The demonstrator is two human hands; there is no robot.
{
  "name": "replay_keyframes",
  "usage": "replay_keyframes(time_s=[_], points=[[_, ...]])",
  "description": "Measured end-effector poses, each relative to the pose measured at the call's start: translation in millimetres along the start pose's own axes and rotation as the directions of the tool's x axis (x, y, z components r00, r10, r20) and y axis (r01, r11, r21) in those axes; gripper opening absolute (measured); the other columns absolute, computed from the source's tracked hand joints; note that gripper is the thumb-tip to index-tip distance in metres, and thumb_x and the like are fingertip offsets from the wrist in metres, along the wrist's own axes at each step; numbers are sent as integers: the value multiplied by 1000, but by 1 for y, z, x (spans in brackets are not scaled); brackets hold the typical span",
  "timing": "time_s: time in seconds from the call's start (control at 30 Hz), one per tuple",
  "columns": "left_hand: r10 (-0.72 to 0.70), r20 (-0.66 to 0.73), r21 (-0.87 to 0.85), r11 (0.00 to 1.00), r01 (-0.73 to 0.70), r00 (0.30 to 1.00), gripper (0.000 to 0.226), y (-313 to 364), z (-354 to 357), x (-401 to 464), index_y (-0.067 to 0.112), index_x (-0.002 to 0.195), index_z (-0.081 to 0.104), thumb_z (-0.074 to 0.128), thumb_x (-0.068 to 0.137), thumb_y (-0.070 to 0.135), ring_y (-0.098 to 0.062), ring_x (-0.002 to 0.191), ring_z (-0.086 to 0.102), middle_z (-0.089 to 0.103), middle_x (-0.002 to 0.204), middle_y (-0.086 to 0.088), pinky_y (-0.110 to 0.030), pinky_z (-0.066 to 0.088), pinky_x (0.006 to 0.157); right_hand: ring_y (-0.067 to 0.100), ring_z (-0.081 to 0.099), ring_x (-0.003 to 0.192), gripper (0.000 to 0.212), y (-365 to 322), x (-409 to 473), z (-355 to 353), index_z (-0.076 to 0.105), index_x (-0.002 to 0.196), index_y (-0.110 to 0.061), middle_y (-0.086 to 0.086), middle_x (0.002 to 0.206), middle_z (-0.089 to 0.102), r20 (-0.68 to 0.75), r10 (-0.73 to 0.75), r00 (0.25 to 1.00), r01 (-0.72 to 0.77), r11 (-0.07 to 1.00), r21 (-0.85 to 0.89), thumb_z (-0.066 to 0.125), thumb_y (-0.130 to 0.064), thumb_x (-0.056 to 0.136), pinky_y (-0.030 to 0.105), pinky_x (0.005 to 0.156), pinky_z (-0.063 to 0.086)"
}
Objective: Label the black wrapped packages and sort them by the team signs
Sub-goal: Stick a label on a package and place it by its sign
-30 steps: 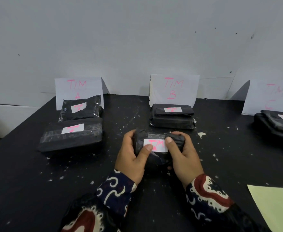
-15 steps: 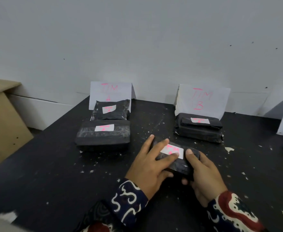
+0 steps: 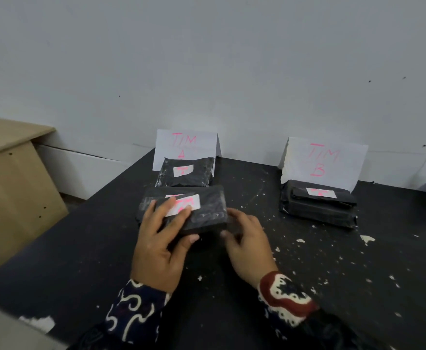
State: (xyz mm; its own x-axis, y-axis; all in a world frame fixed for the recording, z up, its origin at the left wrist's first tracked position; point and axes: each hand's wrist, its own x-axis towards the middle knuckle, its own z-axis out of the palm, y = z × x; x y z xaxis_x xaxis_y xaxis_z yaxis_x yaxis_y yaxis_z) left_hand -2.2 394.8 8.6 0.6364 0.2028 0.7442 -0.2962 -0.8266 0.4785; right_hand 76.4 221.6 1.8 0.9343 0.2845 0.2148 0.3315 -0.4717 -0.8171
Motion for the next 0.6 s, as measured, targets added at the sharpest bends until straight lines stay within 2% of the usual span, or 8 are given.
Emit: replay_keyframes(time_s=[0.07, 0.13, 0.2, 0.27, 0.33, 0.47, 0.6], points=[[-67, -32, 7, 998, 67, 997, 48, -8, -5, -1, 22, 130, 56, 59, 85, 39, -29, 140, 34, 48, 143, -3, -52, 36, 110, 12, 55, 113, 56, -10, 4, 12, 42, 140, -38, -7, 145, 32, 29, -134, 991, 137, 979, -154, 63, -24, 90, 28, 97, 47], [-120, -57, -8, 993, 120, 991, 50, -12, -6, -3, 22, 131, 55, 58, 85, 41, -29, 139, 35, 48, 142, -2, -51, 37, 110, 19, 56, 117, 54, -18, 9, 21, 40, 141, -39, -4, 156, 18, 74, -159, 985, 174, 942, -288, 60, -27, 92, 35, 93, 50], [-157, -68, -33, 987, 155, 985, 50, -15, -6, -5, 22, 130, 56, 59, 84, 41, -28, 137, 38, 49, 141, 0, -51, 38, 109, 22, 57, 117, 44, -17, 15, 27, 49, 135, -37, -3, 155, 26, 57, -174, 983, 183, 928, -326, 58, -27, 93, 38, 90, 51], [-175, -69, -53, 984, 171, 982, 50, -16, -7, -5, 20, 128, 59, 60, 83, 42, -28, 135, 42, 51, 139, 0, -52, 41, 106, 22, 58, 115, 36, -13, 20, 28, 59, 128, -33, -5, 147, 41, 5, -186, 983, 179, 942, -283, 58, -23, 93, 36, 92, 51], [-182, -84, -71, 982, 176, 980, 49, -17, -8, -3, 19, 126, 62, 61, 83, 41, -28, 132, 46, 52, 138, 1, -53, 42, 105, 20, 58, 115, 34, -9, 20, 25, 63, 124, -30, -4, 140, 48, -34, -187, 982, 172, 949, -265, 60, -19, 92, 32, 94, 49], [-210, -119, -61, 977, 204, 970, 46, -25, -14, 10, 16, 124, 64, 69, 81, 32, -26, 130, 48, 52, 137, 3, -48, 42, 106, 18, 58, 113, 35, 5, 8, -1, 65, 120, -28, -5, 137, 52, -87, -162, 983, 131, 950, -284, 64, -12, 89, 31, 94, 48], [-248, -71, -2, 969, 249, 966, 46, -48, -15, 31, 17, 125, 64, 77, 80, 17, -22, 128, 48, 50, 134, 8, -41, 40, 106, 17, 57, 116, 37, 25, -14, -34, 64, 118, -30, -7, 139, 51, -107, -143, 984, 106, 948, -301, 64, -9, 87, 32, 97, 47]])
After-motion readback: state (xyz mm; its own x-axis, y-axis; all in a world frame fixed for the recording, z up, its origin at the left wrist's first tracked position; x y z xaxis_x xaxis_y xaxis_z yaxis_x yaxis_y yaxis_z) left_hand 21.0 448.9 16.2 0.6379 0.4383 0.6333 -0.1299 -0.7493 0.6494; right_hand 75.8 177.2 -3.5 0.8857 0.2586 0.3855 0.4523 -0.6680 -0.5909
